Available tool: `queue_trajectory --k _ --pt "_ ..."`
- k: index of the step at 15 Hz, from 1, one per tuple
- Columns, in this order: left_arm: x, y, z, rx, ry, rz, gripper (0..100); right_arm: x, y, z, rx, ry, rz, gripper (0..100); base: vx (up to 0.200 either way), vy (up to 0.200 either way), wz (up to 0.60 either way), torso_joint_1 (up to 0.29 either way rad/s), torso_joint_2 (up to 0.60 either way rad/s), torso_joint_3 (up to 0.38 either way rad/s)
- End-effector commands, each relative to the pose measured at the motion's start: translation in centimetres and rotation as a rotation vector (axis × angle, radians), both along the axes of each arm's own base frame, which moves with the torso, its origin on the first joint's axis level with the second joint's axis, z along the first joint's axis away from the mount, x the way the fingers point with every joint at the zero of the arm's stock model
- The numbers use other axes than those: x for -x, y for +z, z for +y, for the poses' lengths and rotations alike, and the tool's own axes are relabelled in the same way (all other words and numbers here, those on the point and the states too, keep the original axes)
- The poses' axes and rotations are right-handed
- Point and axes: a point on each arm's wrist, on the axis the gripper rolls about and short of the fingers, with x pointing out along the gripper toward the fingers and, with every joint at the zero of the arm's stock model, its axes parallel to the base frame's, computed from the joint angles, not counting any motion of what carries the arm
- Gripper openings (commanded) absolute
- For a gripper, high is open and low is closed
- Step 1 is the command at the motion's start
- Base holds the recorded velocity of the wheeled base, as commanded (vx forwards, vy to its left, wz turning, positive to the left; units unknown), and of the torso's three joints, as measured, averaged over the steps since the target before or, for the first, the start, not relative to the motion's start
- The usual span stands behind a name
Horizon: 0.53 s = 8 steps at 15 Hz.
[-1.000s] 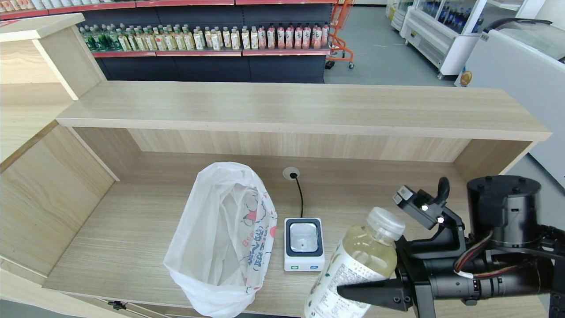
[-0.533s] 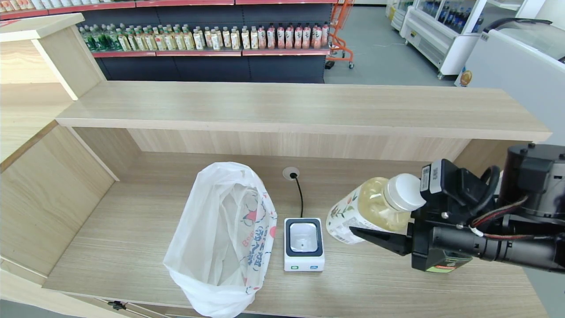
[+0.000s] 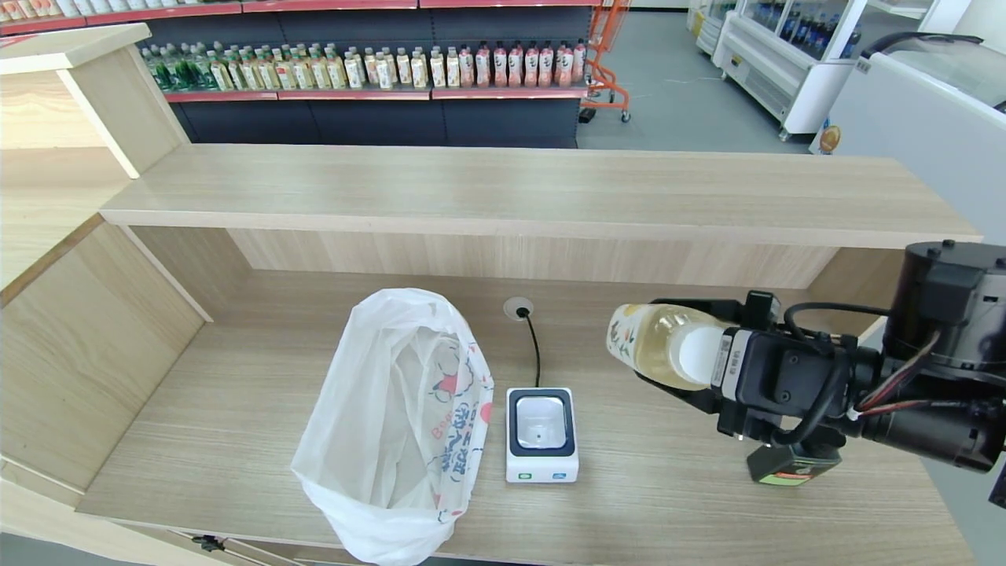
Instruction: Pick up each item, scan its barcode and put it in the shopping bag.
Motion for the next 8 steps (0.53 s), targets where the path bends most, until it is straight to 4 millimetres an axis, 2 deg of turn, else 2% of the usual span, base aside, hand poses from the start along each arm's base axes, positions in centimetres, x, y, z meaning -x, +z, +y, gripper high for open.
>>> queue_trajectory --k 1,5,8 --pt "0.0 0.0 0.0 0.002 0.0 0.0 100 -0.1 -0.4 0.7 0.025 0.024 -0.01 0 0.0 0.0 0.0 0.0 0.0 0.0" --pt "0.0 0.0 0.0 0.002 -0.002 0.0 100 0.0 -0.9 0.8 0.087 0.044 -0.087 0 0.0 0.0 0.0 0.0 0.0 0.0" --pt "0.0 0.0 0.0 0.003 0.0 0.0 100 0.5 -2.0 0.5 0.11 0.048 -0.093 0 0.0 0.2 0.0 -0.004 0.0 0.002"
